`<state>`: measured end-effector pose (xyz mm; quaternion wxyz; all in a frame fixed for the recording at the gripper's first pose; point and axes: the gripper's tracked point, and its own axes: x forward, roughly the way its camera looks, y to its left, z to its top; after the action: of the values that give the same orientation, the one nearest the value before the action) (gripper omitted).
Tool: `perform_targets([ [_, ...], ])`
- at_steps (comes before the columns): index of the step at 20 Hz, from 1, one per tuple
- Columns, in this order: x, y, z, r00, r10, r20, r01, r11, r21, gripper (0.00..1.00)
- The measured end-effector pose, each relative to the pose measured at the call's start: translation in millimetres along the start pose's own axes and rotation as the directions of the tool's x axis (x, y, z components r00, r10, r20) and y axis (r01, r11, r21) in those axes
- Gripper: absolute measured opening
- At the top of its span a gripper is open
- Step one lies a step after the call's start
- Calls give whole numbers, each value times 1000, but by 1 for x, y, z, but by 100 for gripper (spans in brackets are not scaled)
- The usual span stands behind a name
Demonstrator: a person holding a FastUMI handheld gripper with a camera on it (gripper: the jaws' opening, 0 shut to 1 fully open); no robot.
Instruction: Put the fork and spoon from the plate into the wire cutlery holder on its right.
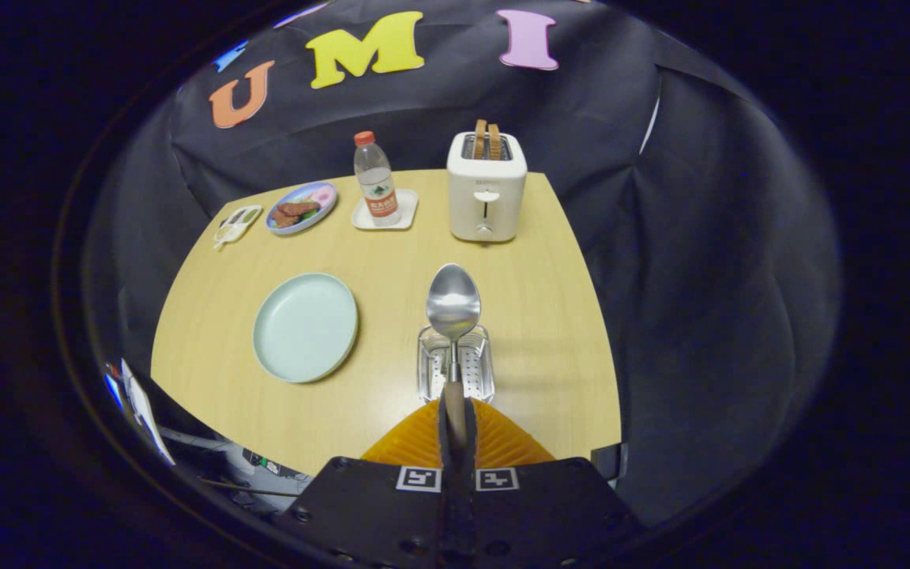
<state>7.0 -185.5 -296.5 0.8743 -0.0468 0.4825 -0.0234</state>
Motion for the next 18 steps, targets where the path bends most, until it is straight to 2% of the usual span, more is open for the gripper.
perform_targets([
  [3,5,-12,-16,998,-6,-67,9,999,36,1],
  [7,10,-6,-30,989,31,-141,-19,996,88,1],
  [14,12,7,-20,981,58,-187,-42,995,88,3],
  [18,16,4,-13,980,31,-195,-12,995,101,3],
])
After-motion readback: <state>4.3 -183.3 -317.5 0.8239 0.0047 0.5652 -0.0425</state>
